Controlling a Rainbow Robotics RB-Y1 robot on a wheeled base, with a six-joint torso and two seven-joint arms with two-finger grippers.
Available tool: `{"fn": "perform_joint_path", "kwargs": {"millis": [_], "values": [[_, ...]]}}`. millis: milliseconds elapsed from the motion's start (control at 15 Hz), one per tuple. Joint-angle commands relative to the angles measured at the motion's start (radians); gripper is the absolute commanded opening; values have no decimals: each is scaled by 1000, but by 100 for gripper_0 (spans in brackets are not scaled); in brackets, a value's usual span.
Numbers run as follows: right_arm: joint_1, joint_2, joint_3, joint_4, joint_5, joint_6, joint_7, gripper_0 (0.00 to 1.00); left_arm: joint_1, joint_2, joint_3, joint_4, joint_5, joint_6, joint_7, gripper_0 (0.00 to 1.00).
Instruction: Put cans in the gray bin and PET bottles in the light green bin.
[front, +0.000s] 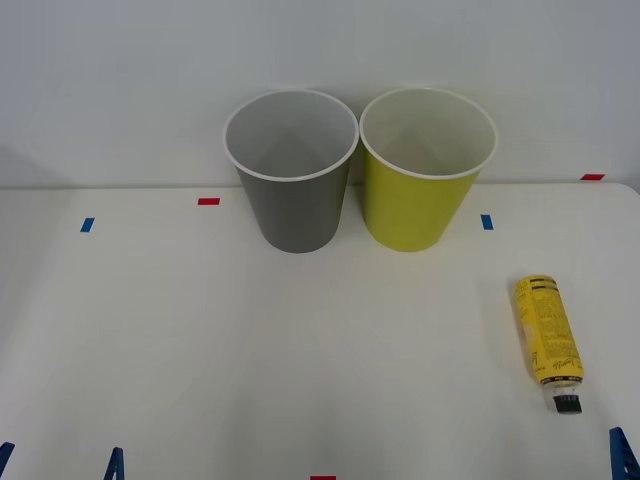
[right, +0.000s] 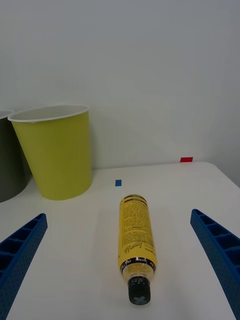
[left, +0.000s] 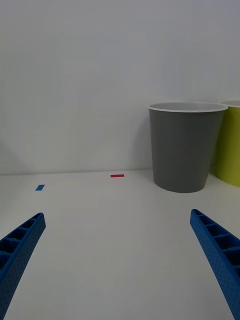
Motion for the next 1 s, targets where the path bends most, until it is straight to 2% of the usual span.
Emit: {"fn": "perform_joint_path", "kwargs": {"millis": [67, 1000], "values": [[0, 0, 0, 0, 0, 0, 0, 100, 0, 0, 0, 0, 0, 0, 0, 100], [0, 0, 0, 0, 0, 0, 0, 100, 0, 0, 0, 0, 0, 0, 0, 100]]}}
